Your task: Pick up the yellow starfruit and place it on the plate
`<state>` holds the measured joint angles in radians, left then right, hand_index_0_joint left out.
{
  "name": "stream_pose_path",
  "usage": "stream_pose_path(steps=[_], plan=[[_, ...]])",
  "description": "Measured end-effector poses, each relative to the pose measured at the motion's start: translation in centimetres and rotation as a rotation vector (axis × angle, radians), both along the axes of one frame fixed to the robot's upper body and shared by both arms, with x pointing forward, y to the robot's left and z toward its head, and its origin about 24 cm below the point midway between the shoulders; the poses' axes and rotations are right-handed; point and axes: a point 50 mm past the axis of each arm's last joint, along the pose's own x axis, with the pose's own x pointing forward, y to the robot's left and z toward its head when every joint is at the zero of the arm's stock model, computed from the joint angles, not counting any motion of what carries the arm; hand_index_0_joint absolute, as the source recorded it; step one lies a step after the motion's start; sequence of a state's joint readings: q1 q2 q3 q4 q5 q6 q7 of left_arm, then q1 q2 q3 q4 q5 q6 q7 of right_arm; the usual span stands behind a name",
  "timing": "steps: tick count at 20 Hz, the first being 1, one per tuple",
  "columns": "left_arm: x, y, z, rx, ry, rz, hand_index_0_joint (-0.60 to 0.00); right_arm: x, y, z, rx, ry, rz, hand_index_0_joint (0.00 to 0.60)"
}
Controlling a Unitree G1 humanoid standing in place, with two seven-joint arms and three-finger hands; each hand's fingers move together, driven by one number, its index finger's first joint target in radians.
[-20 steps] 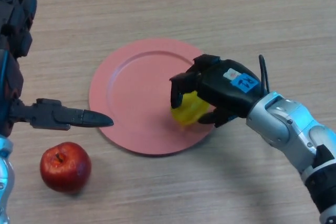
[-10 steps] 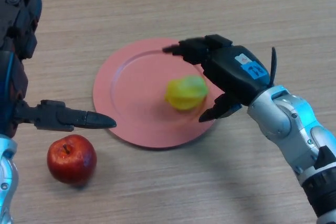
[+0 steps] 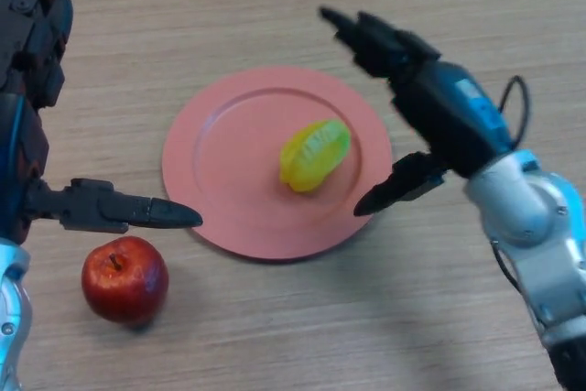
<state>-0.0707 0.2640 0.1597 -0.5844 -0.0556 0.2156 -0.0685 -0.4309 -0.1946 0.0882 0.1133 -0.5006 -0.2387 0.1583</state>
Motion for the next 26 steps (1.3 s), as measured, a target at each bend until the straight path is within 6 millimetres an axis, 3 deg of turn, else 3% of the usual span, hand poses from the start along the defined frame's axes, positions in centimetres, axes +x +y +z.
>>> stream_pose_path(steps=[5,11,15,26], plan=[[0.1,0.0,-0.2,-0.003,0.007,-0.002,0.0,-3.1,-2.4,2.5,0.403,0.186,-0.016,0.0],[0.3,-0.9,-1.0,-0.015,0.042,-0.037,0.0,-5.7,-5.6,2.1,0.572,0.287,-0.062,0.0],[0.4,-0.8,-1.3,-0.017,0.058,-0.031,0.0,-6.7,-5.5,1.7,0.604,0.324,-0.087,0.0],[0.4,1.1,-2.9,-0.017,0.132,0.043,0.0,-6.7,-5.0,1.1,0.577,0.341,-0.096,0.0]])
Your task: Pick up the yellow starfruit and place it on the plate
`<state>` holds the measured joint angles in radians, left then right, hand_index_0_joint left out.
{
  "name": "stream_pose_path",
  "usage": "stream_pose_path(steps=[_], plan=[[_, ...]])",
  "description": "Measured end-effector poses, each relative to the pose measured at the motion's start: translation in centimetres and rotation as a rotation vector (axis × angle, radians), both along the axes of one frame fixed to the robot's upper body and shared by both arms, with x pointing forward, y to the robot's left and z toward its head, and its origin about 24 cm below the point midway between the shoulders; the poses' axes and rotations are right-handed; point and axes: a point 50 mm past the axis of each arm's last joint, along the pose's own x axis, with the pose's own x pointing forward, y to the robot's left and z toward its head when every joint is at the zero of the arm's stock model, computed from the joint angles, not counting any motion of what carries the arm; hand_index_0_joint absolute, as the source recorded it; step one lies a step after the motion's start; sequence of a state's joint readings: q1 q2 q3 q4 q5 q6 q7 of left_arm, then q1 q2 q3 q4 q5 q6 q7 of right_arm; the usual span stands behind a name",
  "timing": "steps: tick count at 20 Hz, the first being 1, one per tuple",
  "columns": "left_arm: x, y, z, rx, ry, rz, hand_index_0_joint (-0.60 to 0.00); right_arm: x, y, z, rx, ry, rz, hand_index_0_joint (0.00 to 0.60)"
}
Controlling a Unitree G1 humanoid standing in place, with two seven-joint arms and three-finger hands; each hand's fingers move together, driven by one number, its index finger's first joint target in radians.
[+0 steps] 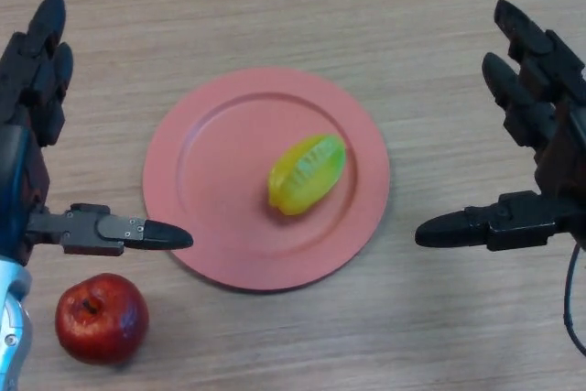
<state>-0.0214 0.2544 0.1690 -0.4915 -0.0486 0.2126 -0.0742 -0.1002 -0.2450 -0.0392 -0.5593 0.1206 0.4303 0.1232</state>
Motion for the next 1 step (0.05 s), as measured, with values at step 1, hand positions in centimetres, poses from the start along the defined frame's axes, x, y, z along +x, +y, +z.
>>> stream_pose_path(steps=[1], plan=[[0.03,0.03,-0.1,-0.001,0.004,0.001,0.0,0.07,0.02,0.04,0.0,-0.001,0.001,0.0]])
